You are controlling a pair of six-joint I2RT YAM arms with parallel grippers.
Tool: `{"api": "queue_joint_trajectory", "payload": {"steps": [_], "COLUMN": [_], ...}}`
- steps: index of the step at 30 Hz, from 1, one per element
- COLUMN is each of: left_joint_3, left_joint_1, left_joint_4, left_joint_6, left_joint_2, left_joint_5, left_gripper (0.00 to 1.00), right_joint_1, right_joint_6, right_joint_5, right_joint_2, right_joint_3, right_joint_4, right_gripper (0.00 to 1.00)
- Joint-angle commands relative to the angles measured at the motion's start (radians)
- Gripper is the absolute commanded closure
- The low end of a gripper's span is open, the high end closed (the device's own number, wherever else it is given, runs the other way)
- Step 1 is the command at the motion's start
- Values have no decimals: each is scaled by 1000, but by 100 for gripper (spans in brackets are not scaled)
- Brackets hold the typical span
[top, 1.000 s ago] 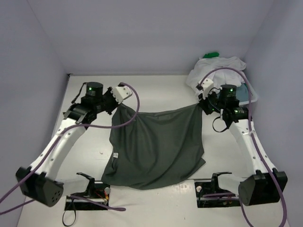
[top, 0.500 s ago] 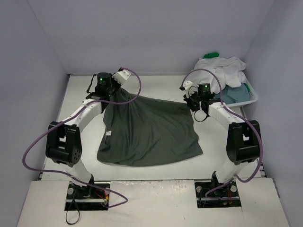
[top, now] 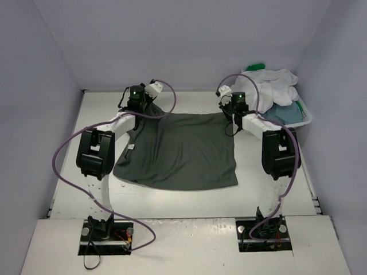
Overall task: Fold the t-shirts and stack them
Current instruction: Flatten out the crumpled T-shirt at the center of the board.
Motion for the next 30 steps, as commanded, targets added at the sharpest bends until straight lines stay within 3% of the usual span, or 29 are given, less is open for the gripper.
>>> {"api": "queue_joint_trajectory", "payload": {"steps": [1,5,9,12,14,17,18,23,27,30], "left_joint_3": [78,52,22,-40,-83,-179,-202,-440,-674,-759], "left_joint_1": [3,5,3,3,3,3,2,-8,-11,-11], "left_joint_4": [75,83,32,-27,-150,-343,-473,-679,-790,-827], "left_joint_6": [-17,-32,-52,-70,-75,-75,-52,57,147,218], "left_joint_2": [-36,-125,-244,-388,-514,-687,-726,-1017,-1183,-1265], "left_joint_5": [-80,-96,-79,-28,56,232,280,403,385,360], "left_gripper": [44,18,17,17,17,17,17,17,17,17], "right_joint_1": [18,28,28,33,39,85,103,376,475,519], "right_joint_6": [75,91,91,57,-14,-116,-162,-243,-230,-210], "right_joint_5": [152,191,130,-36,-196,-315,-314,-106,-67,-62], "right_joint_2": [6,-90,-231,-366,-434,-495,-517,-679,-661,-644], "right_joint_3": [86,22,-55,-92,-83,-93,-116,-423,-514,-514], "right_joint_4": [58,62,1,-146,-362,-626,-660,-690,-688,-688], "right_gripper": [69,60,59,60,60,61,61,61,61,60]}}
